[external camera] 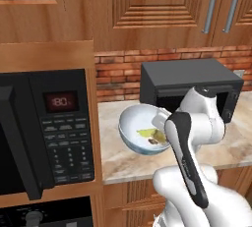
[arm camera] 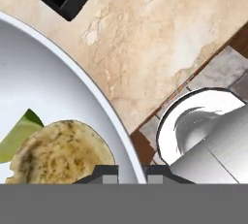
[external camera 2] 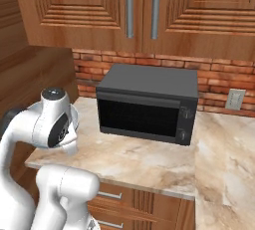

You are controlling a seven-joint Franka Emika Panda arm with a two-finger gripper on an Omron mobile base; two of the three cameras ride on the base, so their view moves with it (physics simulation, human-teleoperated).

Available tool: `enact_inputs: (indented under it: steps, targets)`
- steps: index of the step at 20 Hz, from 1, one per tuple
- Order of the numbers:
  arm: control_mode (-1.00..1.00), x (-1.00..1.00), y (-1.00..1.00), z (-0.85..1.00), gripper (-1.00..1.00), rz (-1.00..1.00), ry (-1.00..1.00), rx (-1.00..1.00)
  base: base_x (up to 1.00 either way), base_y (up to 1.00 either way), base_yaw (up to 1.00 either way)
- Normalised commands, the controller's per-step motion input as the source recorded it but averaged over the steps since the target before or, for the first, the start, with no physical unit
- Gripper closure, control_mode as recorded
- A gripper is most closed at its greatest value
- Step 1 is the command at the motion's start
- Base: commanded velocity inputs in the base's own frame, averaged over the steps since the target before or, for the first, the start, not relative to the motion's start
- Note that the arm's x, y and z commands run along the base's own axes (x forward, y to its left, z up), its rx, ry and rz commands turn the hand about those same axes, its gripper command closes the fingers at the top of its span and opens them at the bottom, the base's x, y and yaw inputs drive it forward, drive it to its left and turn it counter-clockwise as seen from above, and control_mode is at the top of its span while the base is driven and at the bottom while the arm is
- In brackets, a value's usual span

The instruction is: Place the bowl with the lemon wedge and mushroom on the second highest shelf of the fridge. Place the bowl with the steak and chicken drumstick on the top shelf of the fridge.

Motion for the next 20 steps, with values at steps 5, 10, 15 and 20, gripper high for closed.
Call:
enact_inputs:
  steps: [5, 10, 15, 20]
  targets:
    - [-1.00, -0.76, -0.07, 0.32, 1.00, -0.27, -0.25, -0.03, 0.00, 0.00, 0.00]
    - [-1.00, 0.02, -0.07, 0.08, 1.00, -0.18, -0.18, -0.04, 0.00, 0.00, 0.00]
    - [-1.00, 0.06, -0.20, 0.00, 1.00, -0.02, -0.13, 0.00, 0.00, 0.00, 0.00]
    - [1.00, -0.25, 0.00, 0.00, 1.00, -0.06, -0.10, 0.00, -0.06, 0.00, -0.01]
